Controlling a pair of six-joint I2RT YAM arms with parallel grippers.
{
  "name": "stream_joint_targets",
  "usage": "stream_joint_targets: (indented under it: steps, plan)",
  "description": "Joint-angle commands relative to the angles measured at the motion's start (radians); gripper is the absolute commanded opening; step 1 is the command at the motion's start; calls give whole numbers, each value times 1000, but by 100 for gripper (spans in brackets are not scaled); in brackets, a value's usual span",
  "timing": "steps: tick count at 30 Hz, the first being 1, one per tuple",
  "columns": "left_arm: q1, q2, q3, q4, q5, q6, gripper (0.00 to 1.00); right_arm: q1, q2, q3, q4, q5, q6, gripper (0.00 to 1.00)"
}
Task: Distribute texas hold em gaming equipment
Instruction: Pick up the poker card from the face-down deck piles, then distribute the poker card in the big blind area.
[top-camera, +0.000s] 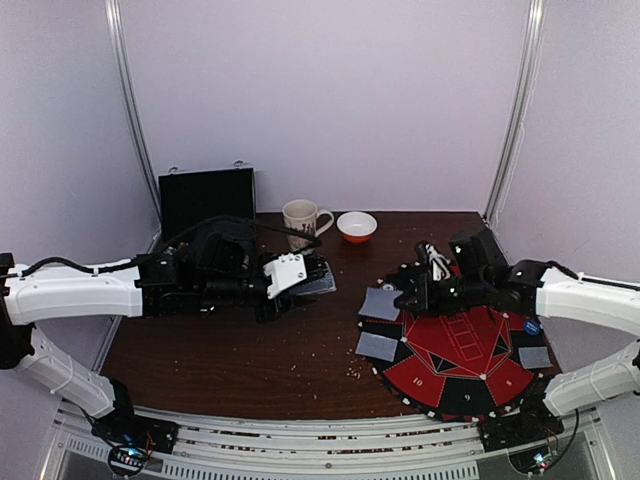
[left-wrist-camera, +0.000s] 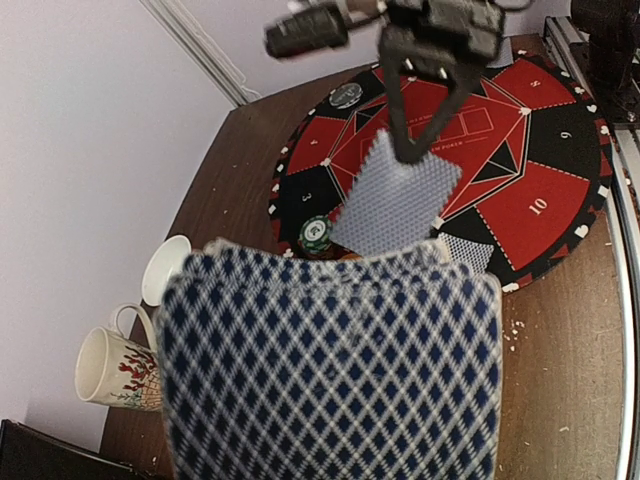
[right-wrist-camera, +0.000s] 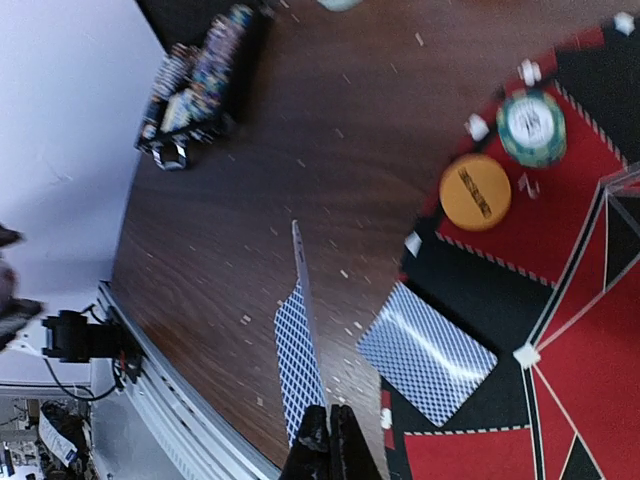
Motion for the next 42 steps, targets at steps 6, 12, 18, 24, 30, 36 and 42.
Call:
stream_joint_targets:
  steps: [6, 12, 18, 24, 30, 36, 42]
  plan:
    - [-1, 9, 38, 37, -6, 2, 40, 32, 168, -208, 383, -45, 179, 0]
    - [-1, 9, 39, 35, -9, 3, 40, 33, 245, -229, 431, -49, 171, 0]
    - [-1, 12, 40, 32, -12, 2, 40, 31, 300, -225, 446, -60, 167, 0]
    - [-1, 10, 40, 32, -13, 3, 41, 31, 319, -231, 407, -47, 165, 0]
    - [-1, 10, 41, 32, -15, 2, 40, 32, 306, -226, 351, -31, 165, 3]
    - [-1, 12, 41, 32, -14, 3, 41, 31, 264, -217, 270, -5, 157, 22]
    - [-1, 10, 41, 30, -15, 2, 40, 30, 199, -127, 38, 119, 99, 40]
